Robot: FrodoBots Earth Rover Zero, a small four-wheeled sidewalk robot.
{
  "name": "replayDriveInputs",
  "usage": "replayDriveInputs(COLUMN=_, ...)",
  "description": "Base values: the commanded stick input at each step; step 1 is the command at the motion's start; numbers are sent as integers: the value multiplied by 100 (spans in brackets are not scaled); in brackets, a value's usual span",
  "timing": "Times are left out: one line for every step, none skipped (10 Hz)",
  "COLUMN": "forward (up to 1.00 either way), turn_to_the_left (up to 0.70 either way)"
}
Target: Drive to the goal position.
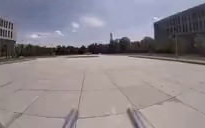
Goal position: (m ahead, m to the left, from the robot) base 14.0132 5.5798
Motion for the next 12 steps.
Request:
replayDriveInputs(forward=70, turn_to_the_left=0)
replayDriveInputs(forward=70, turn_to_the_left=0)
replayDriveInputs(forward=70, turn_to_the_left=0)
replayDriveInputs(forward=70, turn_to_the_left=0)
replayDriveInputs(forward=70, turn_to_the_left=0)
replayDriveInputs(forward=70, turn_to_the_left=0)
replayDriveInputs(forward=70, turn_to_the_left=0)
replayDriveInputs(forward=70, turn_to_the_left=0)
replayDriveInputs(forward=70, turn_to_the_left=0)
replayDriveInputs(forward=70, turn_to_the_left=0)
replayDriveInputs(forward=70, turn_to_the_left=0)
replayDriveInputs(forward=70, turn_to_the_left=0)
